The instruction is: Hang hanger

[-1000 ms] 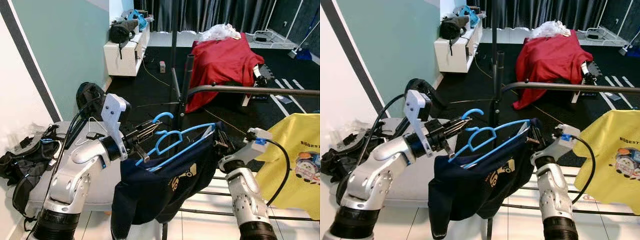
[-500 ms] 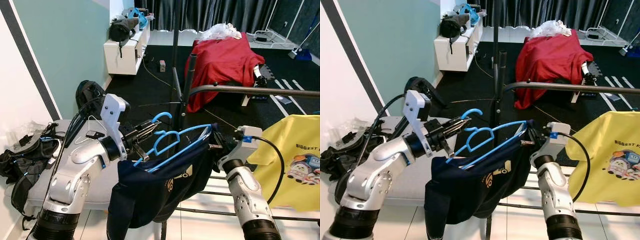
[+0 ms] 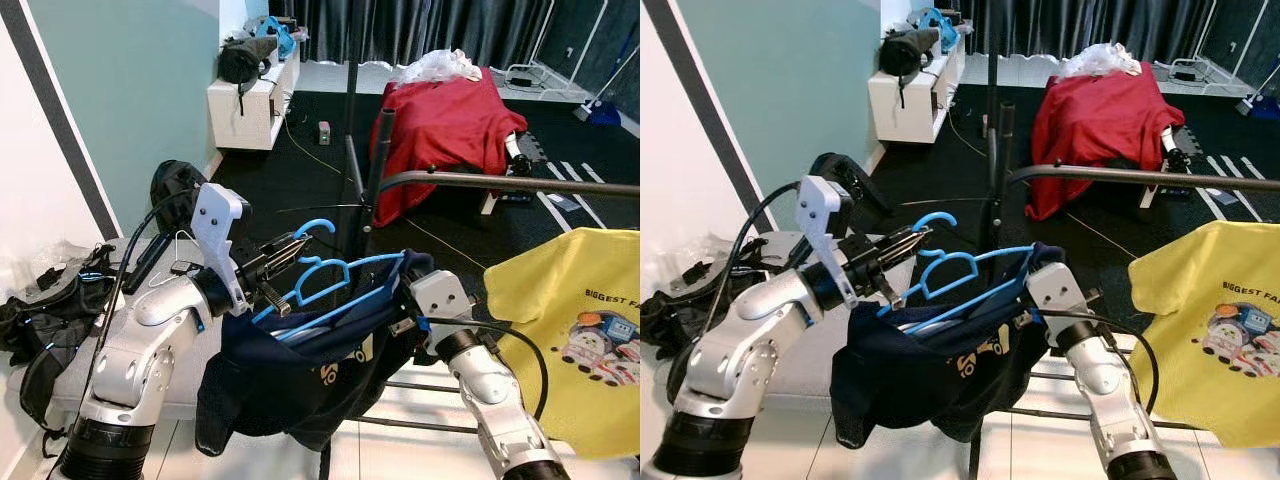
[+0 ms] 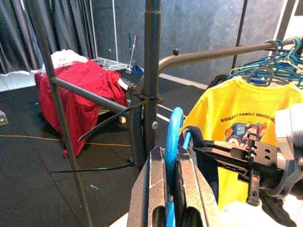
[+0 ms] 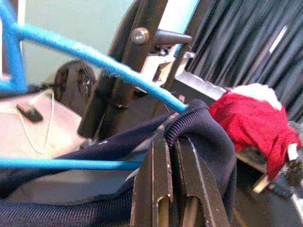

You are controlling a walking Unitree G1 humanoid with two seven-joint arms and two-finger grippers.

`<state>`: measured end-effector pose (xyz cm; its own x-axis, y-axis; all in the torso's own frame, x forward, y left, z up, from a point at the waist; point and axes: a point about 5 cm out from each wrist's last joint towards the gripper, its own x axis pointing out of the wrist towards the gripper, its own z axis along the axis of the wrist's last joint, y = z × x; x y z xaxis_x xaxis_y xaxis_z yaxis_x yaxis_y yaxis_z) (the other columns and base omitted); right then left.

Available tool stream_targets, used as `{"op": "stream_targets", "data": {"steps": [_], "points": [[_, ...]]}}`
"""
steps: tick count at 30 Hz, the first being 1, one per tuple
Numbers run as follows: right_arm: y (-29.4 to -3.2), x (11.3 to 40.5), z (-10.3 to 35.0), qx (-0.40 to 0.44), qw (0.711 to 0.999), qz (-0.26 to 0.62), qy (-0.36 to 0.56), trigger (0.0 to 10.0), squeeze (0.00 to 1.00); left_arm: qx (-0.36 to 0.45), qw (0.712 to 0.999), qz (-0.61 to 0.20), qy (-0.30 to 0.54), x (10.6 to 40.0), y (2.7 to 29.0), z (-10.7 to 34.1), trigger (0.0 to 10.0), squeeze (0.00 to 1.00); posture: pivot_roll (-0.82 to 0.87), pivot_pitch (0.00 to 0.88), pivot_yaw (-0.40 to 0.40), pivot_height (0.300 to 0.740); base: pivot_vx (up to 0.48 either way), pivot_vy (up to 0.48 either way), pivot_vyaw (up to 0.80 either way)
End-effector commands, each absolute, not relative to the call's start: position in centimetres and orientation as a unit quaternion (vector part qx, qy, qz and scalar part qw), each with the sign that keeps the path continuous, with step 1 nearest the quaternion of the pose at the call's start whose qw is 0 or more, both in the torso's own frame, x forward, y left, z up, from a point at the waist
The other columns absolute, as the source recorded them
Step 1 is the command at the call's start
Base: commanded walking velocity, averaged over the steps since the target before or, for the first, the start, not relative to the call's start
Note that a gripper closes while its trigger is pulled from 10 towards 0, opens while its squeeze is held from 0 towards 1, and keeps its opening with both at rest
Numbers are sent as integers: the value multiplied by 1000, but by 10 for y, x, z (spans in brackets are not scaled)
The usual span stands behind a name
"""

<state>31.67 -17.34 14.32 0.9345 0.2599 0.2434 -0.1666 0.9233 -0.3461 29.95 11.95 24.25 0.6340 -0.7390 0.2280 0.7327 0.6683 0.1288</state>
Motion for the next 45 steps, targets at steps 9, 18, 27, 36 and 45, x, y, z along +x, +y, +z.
{"op": "stream_targets", "data": {"steps": [9, 18, 27, 36, 45], "points": [[-221, 319, 159, 17, 980, -51, -192, 0, 0, 39, 898, -414, -146, 297, 120, 249, 0, 0, -58, 63, -31, 735, 0, 0, 0], [-299, 309, 167, 98, 956, -202, -189, 0, 0, 108, 892, -429, -96, 294, 125, 229, 0, 0, -65, 70, -32, 735, 0, 0, 0], [-309, 312, 156, 111, 966, -188, -139, 0, 0, 112, 882, -449, -88, 290, 123, 226, 0, 0, -64, 73, -33, 735, 0, 0, 0], [-203, 329, 187, -7, 973, 166, -161, 0, 0, 202, 825, -526, -48, 277, 100, 208, 0, 0, -61, 92, -40, 735, 0, 0, 0], [-163, 328, 186, -33, 955, 252, -152, 0, 0, 230, 813, -533, -38, 277, 93, 202, 0, 0, -48, 98, -47, 735, 0, 0, 0]]}}
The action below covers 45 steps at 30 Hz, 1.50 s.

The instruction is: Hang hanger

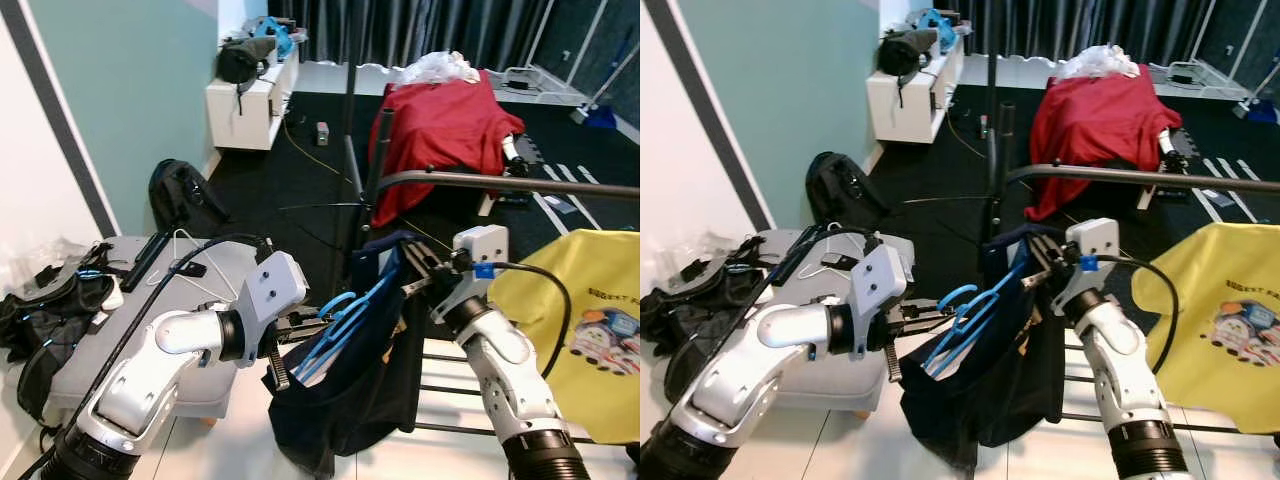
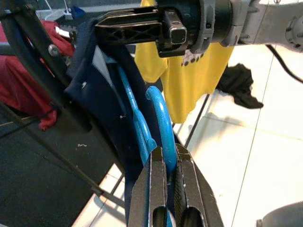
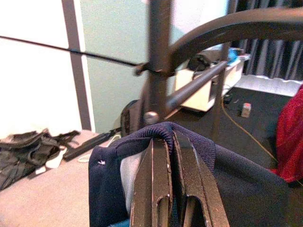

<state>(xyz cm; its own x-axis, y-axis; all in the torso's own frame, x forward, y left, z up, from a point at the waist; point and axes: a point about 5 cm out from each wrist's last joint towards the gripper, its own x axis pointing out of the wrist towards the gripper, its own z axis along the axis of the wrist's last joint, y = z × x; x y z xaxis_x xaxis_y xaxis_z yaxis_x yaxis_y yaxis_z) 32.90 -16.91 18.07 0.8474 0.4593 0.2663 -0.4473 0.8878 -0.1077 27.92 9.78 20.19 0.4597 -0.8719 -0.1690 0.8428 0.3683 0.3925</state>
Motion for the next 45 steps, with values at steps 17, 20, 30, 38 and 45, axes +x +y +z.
{"op": "stream_targets", "data": {"steps": [17, 20, 30, 38, 45], "points": [[-254, 321, 161, -43, 996, 64, -50, 0, 0, 287, 807, -516, 6, 270, 126, 188, 0, 0, -56, 87, -38, 735, 0, 0, 0], [-271, 317, 157, -43, 998, 31, -38, 0, 0, 290, 808, -513, 9, 269, 130, 187, 0, 0, -58, 85, -38, 735, 0, 0, 0], [-302, 303, 138, -34, 999, -23, 0, 0, 0, 288, 823, -490, -9, 274, 145, 195, 0, 0, -63, 74, -40, 735, 0, 0, 0], [-287, 302, 122, 30, 999, 0, 25, 0, 0, 147, 864, -464, -133, 274, 132, 231, 0, 0, -62, 86, -40, 735, 0, 0, 0], [-225, 308, 115, 61, 992, 108, 14, 0, 0, -65, 885, -385, -252, 283, 117, 268, 0, 0, -62, 86, -33, 735, 0, 0, 0]]}}
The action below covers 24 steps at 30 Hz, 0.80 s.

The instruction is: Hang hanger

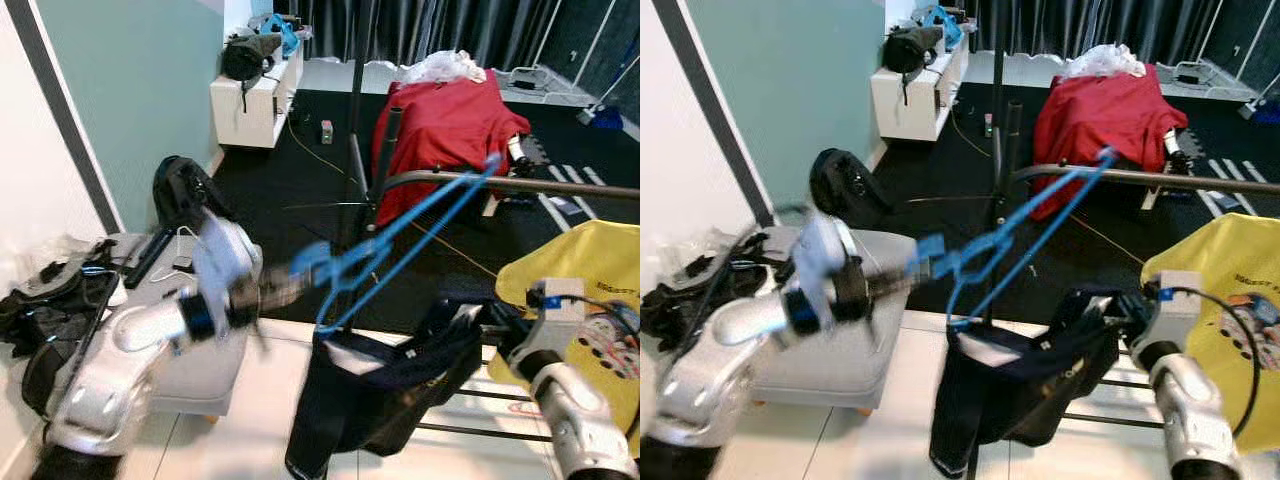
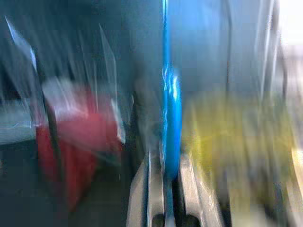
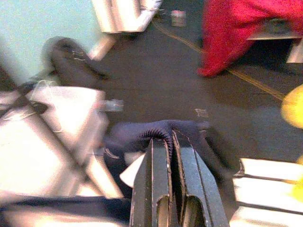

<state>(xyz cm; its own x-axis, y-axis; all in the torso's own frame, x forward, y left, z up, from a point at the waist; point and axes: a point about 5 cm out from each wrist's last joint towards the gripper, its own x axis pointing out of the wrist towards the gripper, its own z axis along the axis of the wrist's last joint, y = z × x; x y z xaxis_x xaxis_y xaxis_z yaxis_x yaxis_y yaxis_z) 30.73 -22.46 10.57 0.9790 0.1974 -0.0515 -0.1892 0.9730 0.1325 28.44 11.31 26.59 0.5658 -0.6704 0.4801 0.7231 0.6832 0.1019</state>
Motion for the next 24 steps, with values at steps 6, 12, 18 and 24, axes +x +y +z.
{"op": "stream_targets", "data": {"steps": [6, 12, 18, 24], "points": [[-158, 310, 111, 56, 975, 213, 0, 0, 0, -346, 794, -391, -312, 277, 100, 299, 0, 0, -65, 83, -36, 735, 0, 0, 0], [-158, 309, 103, 51, 977, 205, 16, 0, 0, -244, 810, -473, -246, 268, 87, 281, 0, 0, -65, 80, -41, 735, 0, 0, 0], [-172, 301, 90, 56, 982, 176, 41, 0, 0, -171, 790, -569, -154, 249, 91, 255, 0, 0, -71, 75, -39, 735, 0, 0, 0], [-179, 292, 75, 46, 983, 165, 64, 0, 0, -68, 809, -582, -42, 249, 103, 234, 0, 0, -71, 70, -39, 735, 0, 0, 0]]}}
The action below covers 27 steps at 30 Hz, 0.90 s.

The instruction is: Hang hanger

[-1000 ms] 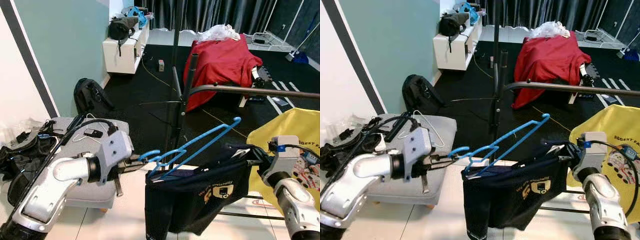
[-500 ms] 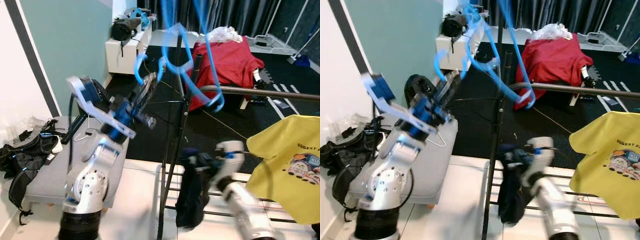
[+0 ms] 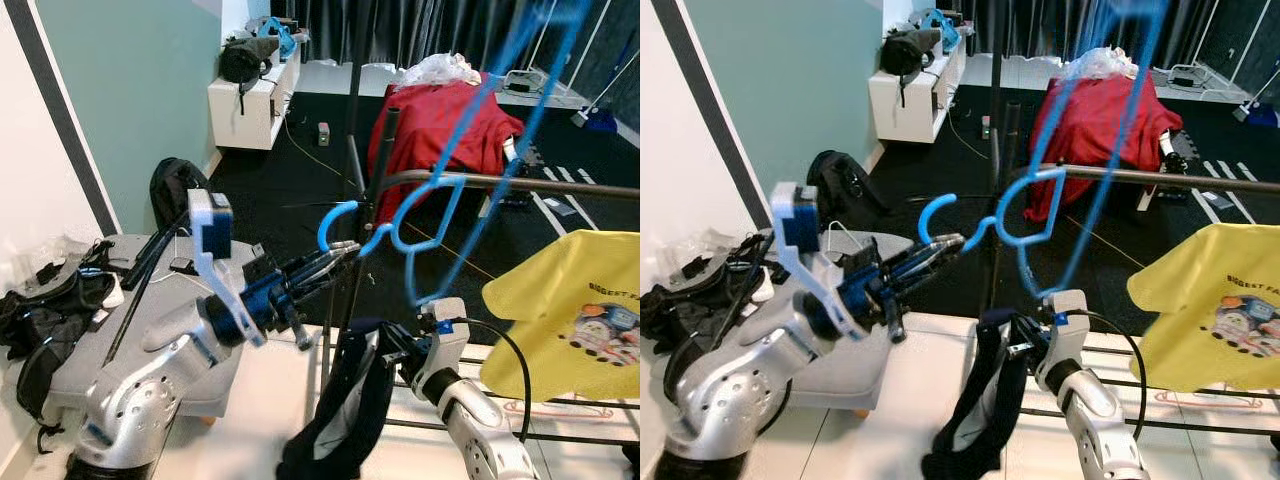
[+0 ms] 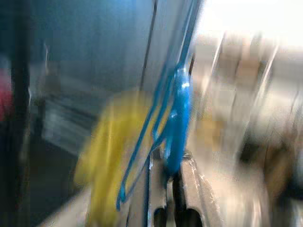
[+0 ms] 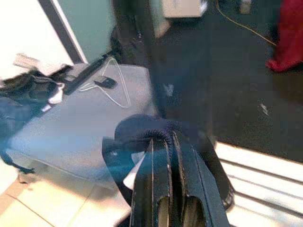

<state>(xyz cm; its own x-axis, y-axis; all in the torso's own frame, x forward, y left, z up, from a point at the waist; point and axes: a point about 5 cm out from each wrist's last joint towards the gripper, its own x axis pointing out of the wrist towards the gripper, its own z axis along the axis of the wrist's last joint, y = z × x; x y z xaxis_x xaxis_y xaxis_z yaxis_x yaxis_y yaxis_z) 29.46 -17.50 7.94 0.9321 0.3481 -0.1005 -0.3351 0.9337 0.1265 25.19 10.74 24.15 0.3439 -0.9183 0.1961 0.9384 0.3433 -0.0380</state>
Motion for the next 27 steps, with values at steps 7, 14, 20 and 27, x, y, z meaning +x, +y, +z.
{"op": "stream_targets", "data": {"steps": [7, 14, 20, 27], "points": [[-177, 283, 65, 23, 983, 169, 68, 0, 0, -241, 747, -597, -162, 239, 113, 275, 0, 0, -80, 63, -32, 735, 0, 0, 0], [-183, 273, 50, 6, 982, 164, 94, 0, 0, -193, 768, -594, -138, 244, 117, 265, 0, 0, -81, 62, -33, 735, 0, 0, 0], [-190, 266, 40, -5, 981, 157, 112, 0, 0, -154, 795, -575, -115, 250, 123, 256, 0, 0, -82, 61, -36, 735, 0, 0, 0], [-200, 260, 34, -14, 982, 145, 122, 0, 0, -56, 892, -445, -64, 278, 146, 227, 0, 0, -83, 60, -36, 735, 0, 0, 0]]}}
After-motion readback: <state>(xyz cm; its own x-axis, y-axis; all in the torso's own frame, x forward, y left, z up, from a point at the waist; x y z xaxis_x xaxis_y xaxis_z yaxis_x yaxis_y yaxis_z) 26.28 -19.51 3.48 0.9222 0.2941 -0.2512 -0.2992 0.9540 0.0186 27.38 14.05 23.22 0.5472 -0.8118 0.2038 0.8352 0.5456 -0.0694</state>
